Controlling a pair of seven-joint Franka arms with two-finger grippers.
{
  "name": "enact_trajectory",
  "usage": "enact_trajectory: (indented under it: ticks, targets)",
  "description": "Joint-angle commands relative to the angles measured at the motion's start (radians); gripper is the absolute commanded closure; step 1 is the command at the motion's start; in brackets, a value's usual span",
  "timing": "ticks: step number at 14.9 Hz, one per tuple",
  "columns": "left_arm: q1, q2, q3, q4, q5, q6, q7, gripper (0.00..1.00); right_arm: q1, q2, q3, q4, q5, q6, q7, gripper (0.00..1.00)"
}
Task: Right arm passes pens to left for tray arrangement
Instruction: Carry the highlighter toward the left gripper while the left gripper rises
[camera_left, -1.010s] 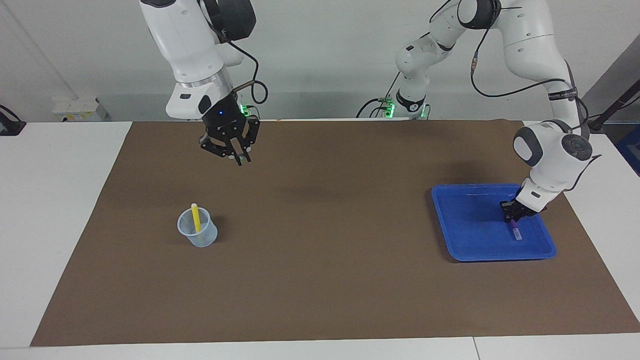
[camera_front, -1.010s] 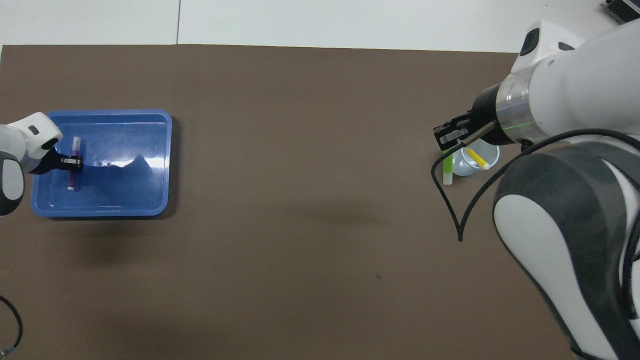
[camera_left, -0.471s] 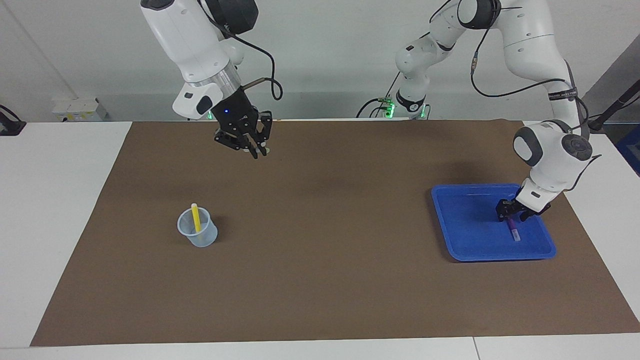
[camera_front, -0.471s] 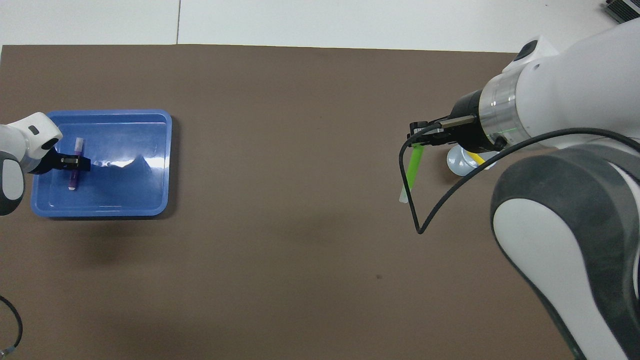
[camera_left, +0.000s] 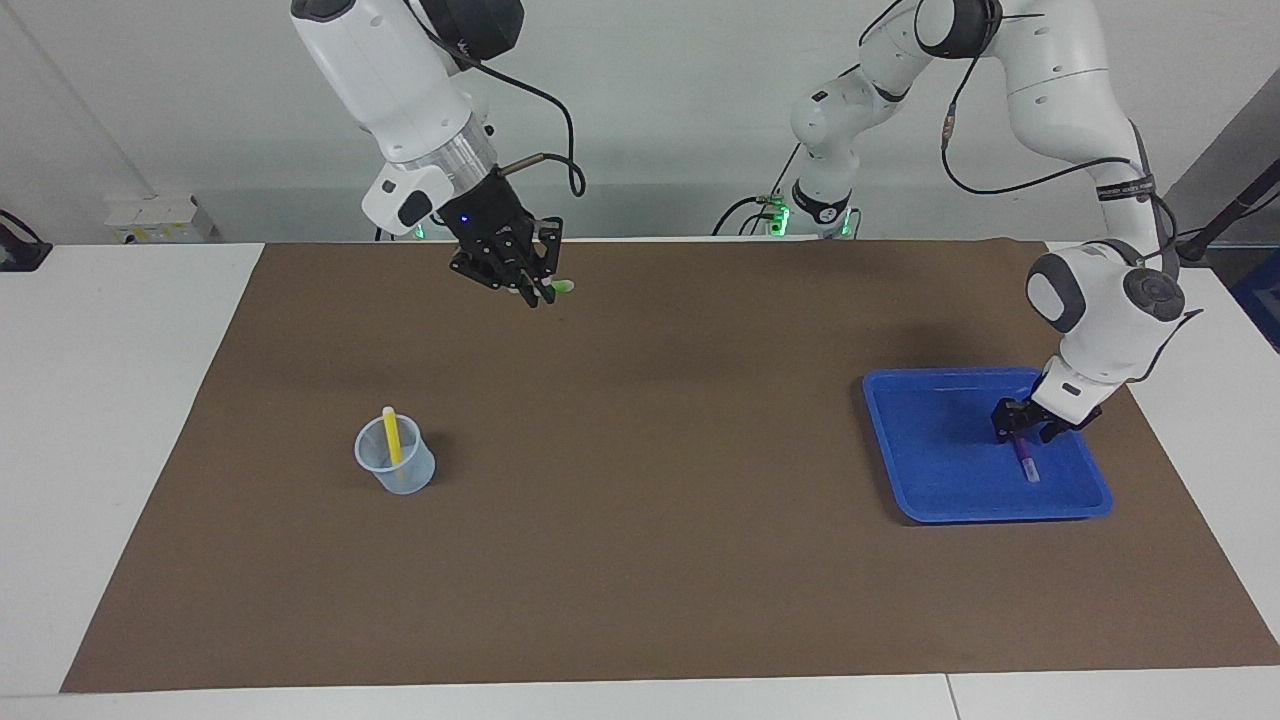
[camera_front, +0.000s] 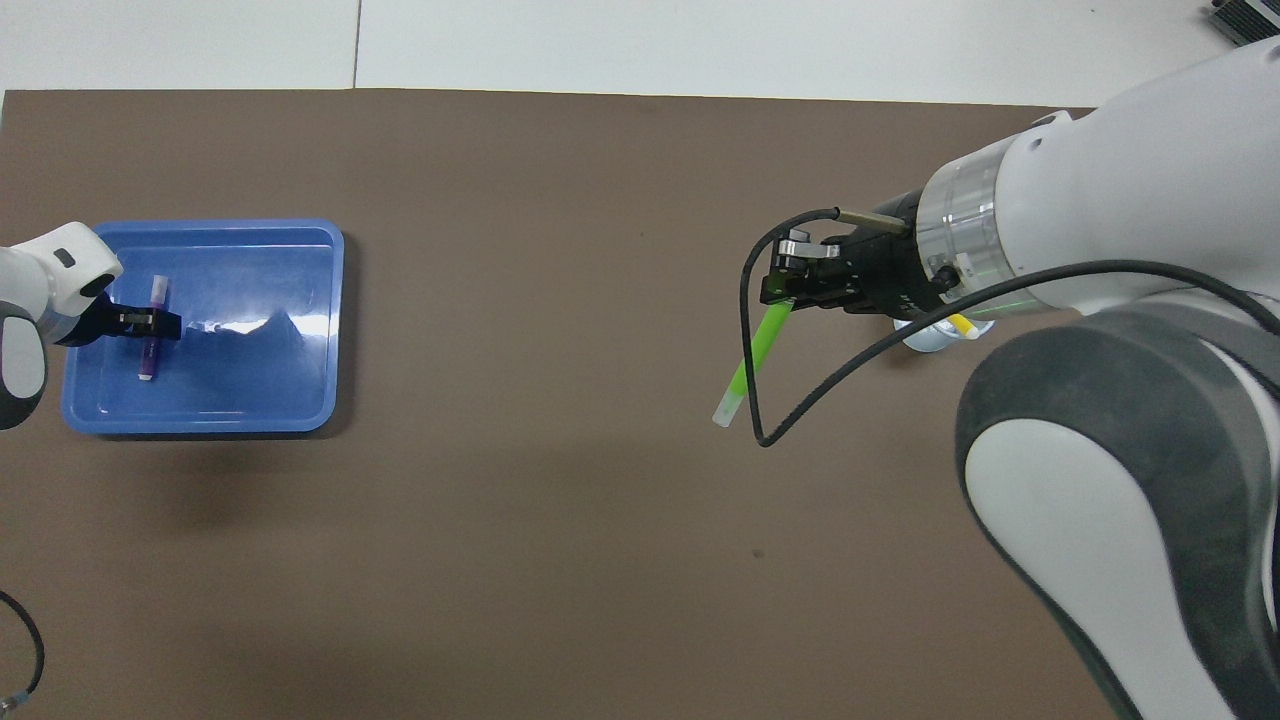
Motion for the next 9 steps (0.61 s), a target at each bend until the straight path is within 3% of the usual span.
enact_trajectory:
  ticks: [1, 5, 7, 9]
  targets:
    - [0.013, -0.008, -0.007, -0.001, 0.014, 0.004, 0.007, 0.17, 0.027, -0.005, 0.004, -0.002, 0.042, 0.039, 0.141, 1.0]
    - [-0.002, -0.068, -0.009, -0.013, 0.016, 0.004, 0.053, 0.17, 0.029, -0.006, 0.004, -0.002, 0.1, 0.039, 0.265, 1.0]
    - [-0.034, -0.1, -0.007, -0.015, 0.017, -0.002, 0.115, 0.11, 0.029, -0.006, 0.004, -0.002, 0.111, 0.045, 0.322, 1.0]
    - [-0.035, -0.125, -0.015, -0.011, 0.017, -0.084, 0.133, 0.11, 0.032, -0.008, 0.005, -0.004, 0.123, 0.047, 0.371, 1.0]
